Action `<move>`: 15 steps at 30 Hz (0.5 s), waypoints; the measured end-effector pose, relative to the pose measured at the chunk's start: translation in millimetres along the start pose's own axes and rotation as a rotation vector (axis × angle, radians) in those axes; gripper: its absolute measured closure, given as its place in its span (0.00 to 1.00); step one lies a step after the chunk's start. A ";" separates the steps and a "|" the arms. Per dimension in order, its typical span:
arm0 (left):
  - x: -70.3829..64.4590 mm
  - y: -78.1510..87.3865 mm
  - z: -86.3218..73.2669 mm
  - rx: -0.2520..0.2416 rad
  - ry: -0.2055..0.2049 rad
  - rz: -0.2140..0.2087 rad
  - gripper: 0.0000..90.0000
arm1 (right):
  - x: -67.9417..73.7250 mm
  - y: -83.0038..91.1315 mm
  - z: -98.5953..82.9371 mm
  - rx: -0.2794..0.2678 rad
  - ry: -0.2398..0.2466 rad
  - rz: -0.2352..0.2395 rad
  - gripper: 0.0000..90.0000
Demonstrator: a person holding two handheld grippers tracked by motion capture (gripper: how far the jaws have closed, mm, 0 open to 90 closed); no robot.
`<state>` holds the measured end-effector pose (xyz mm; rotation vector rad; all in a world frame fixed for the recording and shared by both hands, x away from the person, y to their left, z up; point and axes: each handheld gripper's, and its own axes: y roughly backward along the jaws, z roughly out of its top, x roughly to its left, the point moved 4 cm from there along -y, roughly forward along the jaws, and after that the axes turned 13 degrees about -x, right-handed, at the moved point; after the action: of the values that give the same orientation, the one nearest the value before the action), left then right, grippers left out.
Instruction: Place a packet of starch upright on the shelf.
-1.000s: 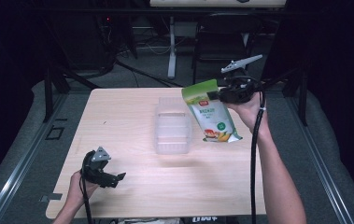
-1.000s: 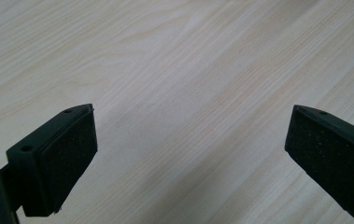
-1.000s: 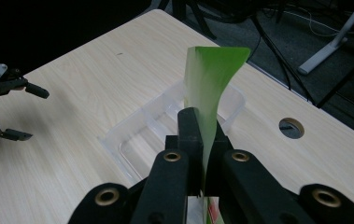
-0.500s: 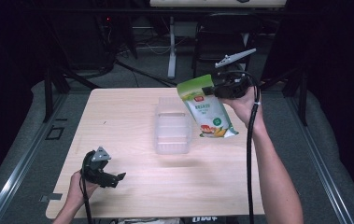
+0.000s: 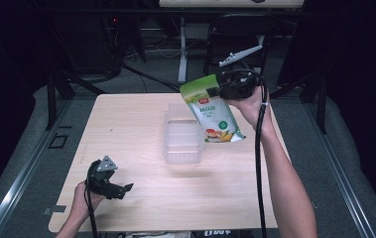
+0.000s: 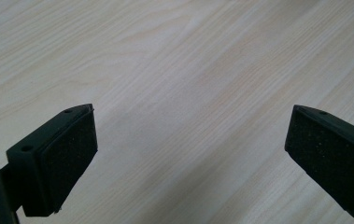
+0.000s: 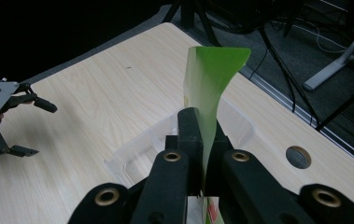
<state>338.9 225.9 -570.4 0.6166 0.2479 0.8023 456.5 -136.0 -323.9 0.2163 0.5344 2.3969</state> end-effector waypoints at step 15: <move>-0.2 -0.1 -0.3 -0.003 0.004 0.000 0.03 | 12.3 -21.9 4.5 -0.003 0.009 0.035 1.00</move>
<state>338.8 225.8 -570.7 0.6126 0.2506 0.8037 460.9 -111.4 -329.0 0.2155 0.5346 2.4331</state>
